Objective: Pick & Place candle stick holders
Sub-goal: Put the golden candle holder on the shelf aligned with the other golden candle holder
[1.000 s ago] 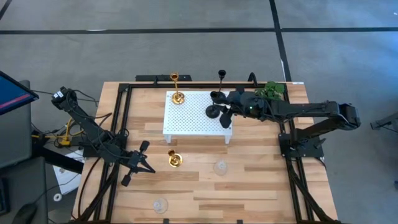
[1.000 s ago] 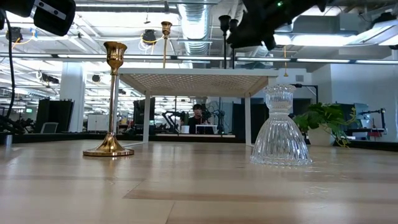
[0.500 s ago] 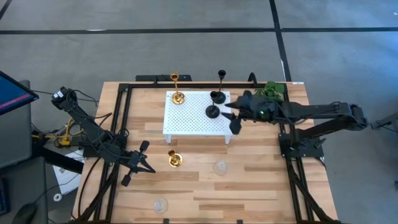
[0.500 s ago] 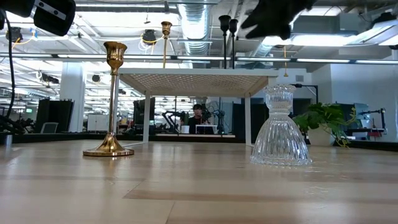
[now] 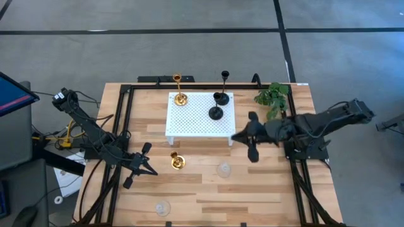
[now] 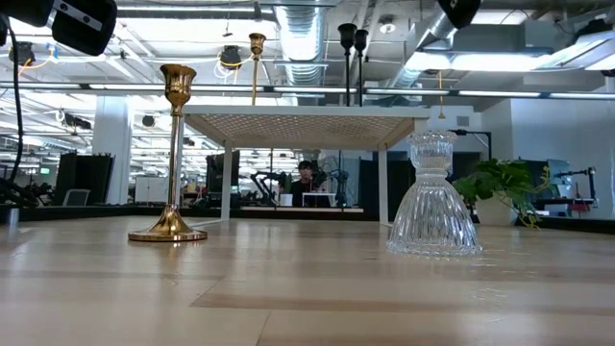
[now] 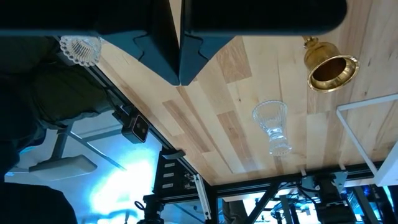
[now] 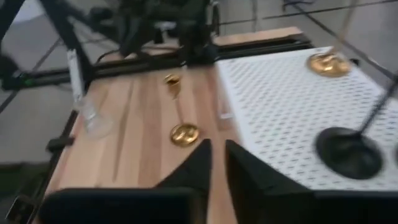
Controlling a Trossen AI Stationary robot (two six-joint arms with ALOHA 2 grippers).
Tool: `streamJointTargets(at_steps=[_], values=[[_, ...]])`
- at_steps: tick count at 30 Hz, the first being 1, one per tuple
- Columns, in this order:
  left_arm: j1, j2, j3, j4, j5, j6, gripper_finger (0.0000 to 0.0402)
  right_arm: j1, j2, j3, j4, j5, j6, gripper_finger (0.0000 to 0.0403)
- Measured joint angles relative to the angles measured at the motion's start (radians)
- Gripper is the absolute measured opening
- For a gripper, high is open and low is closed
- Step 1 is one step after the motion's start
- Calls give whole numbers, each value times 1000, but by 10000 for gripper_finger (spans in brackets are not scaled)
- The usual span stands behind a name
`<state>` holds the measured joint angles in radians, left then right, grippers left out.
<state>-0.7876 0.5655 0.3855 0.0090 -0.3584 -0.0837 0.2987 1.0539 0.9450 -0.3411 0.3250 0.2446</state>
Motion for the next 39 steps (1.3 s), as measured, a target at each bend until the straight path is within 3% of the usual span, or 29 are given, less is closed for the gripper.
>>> streamJointTargets(at_steps=[2,7,15,22,29,34,39], values=[[0,0,0,0,0,0,10,56,18,-7,1,57,-21,9],[0,0,0,0,0,0,9,169,48,-57,26,247,-42,4],[0,0,0,5,0,0,8,192,25,-183,135,272,-112,1],[0,0,0,11,-10,0,7,65,-1,-235,203,43,-282,0],[0,0,0,15,-141,0,5,-158,-10,-248,210,-287,-450,0],[0,0,0,20,-227,0,8,-275,-10,-248,211,-487,-353,0],[0,0,0,20,-228,0,7,-259,-7,-248,189,-519,-307,0]])
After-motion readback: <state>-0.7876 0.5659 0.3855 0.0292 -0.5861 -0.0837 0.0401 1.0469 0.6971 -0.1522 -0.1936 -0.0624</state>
